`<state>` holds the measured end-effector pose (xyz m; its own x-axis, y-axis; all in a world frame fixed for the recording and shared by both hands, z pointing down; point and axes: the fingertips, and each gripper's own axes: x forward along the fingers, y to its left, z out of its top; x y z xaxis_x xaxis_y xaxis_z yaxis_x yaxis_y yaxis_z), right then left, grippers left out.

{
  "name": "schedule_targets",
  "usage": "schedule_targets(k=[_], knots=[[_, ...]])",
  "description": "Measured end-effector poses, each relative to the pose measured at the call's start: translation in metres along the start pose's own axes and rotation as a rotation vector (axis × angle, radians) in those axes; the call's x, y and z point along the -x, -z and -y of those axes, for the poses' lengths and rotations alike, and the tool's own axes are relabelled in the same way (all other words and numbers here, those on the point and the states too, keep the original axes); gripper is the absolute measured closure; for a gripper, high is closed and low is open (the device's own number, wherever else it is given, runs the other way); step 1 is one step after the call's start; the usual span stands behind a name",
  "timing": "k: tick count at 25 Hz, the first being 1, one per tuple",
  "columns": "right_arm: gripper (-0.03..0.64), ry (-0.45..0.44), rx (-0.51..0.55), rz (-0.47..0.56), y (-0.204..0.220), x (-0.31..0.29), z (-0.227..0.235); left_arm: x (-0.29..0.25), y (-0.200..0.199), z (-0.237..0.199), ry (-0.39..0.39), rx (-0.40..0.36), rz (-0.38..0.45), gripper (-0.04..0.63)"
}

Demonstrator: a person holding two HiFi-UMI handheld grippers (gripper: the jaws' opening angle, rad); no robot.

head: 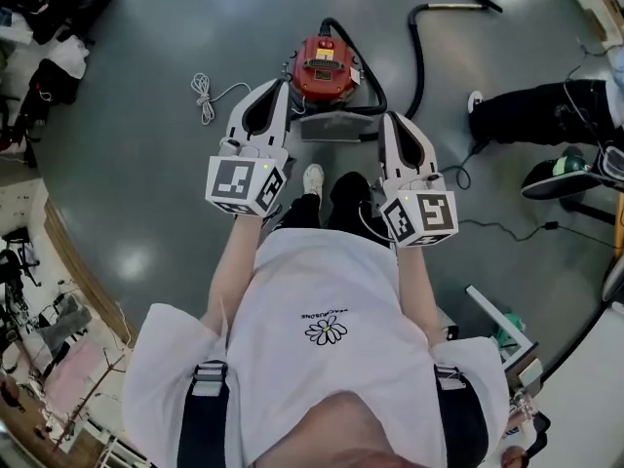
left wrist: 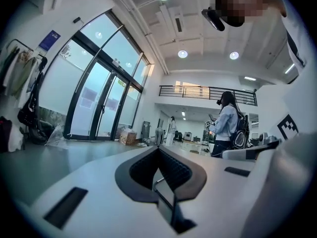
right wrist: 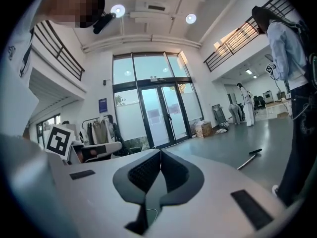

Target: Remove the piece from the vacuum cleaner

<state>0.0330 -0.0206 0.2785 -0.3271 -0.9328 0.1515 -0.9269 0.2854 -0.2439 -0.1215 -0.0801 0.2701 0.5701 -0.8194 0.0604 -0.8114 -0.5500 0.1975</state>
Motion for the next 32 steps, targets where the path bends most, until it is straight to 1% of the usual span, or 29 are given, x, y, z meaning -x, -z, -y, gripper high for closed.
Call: schedule_targets(k=[3,5,6,7,9,10,12,13,14,16,17,18,19,20,21,23,25,27,30,32], knots=[[0.606,0.013,0.023,-0.031,0.005,-0.01,0.016,-0.021,0.012,0.005,0.035,-0.003,-0.044,0.589],[0.606,-0.006,0.024,-0.056,0.012,-0.025,0.028,-0.041,0.02,0.003,0.058,-0.033,-0.086,0.591],[0.606,-0.03,0.021,-0.069,0.018,-0.032,0.031,-0.05,0.027,0.002,0.069,-0.053,-0.123,0.591],[0.606,-0.063,0.029,-0.083,0.024,-0.039,0.034,-0.059,0.036,0.001,0.085,-0.075,-0.17,0.591],[0.604,-0.139,0.092,-0.103,0.035,-0.055,0.041,-0.084,0.064,-0.002,0.131,-0.127,-0.274,0.591],[0.604,-0.173,0.134,-0.115,0.042,-0.065,0.045,-0.099,0.085,-0.005,0.163,-0.155,-0.331,0.591],[0.604,-0.233,0.226,-0.151,0.063,-0.087,0.054,-0.128,0.138,-0.014,0.232,-0.221,-0.46,0.591],[0.603,-0.259,0.276,-0.177,0.078,-0.098,0.058,-0.144,0.169,-0.021,0.262,-0.269,-0.524,0.591],[0.603,-0.281,0.321,-0.217,0.097,-0.108,0.065,-0.161,0.201,-0.029,0.288,-0.336,-0.584,0.59],[0.6,-0.323,0.367,-0.325,0.147,-0.125,0.08,-0.198,0.265,-0.042,0.348,-0.52,-0.687,0.591],[0.547,-0.347,0.386,-0.381,0.175,-0.13,0.087,-0.211,0.297,-0.045,0.385,-0.603,-0.739,0.591],[0.53,-0.366,0.415,-0.439,0.204,-0.132,0.093,-0.218,0.331,-0.048,0.425,-0.653,-0.798,0.591],[0.501,-0.379,0.458,-0.501,0.234,-0.132,0.099,-0.22,0.364,-0.051,0.459,-0.672,-0.862,0.591],[0.466,-0.391,0.509,-0.563,0.265,-0.13,0.106,-0.219,0.393,-0.053,0.486,-0.676,-0.921,0.59],[0.449,-0.403,0.558,-0.623,0.294,-0.129,0.113,-0.217,0.418,-0.055,0.505,-0.677,-0.973,0.591],[0.44,-0.437,0.638,-0.731,0.348,-0.13,0.127,-0.211,0.458,-0.062,0.522,-0.678,-1.064,0.591],[0.441,-0.478,0.708,-0.826,0.393,-0.135,0.141,-0.205,0.485,-0.07,0.528,-0.699,-1.138,0.591],[0.441,-0.517,0.754,-0.921,0.434,-0.137,0.15,-0.201,0.5,-0.075,0.533,-0.73,-1.176,0.591],[0.442,-0.569,0.781,-1.062,0.485,-0.135,0.163,-0.2,0.51,-0.075,0.539,-0.731,-1.183,0.591],[0.442,-0.576,0.794,-1.124,0.51,-0.136,0.171,-0.198,0.519,-0.073,0.558,-0.744,-1.196,0.591]])
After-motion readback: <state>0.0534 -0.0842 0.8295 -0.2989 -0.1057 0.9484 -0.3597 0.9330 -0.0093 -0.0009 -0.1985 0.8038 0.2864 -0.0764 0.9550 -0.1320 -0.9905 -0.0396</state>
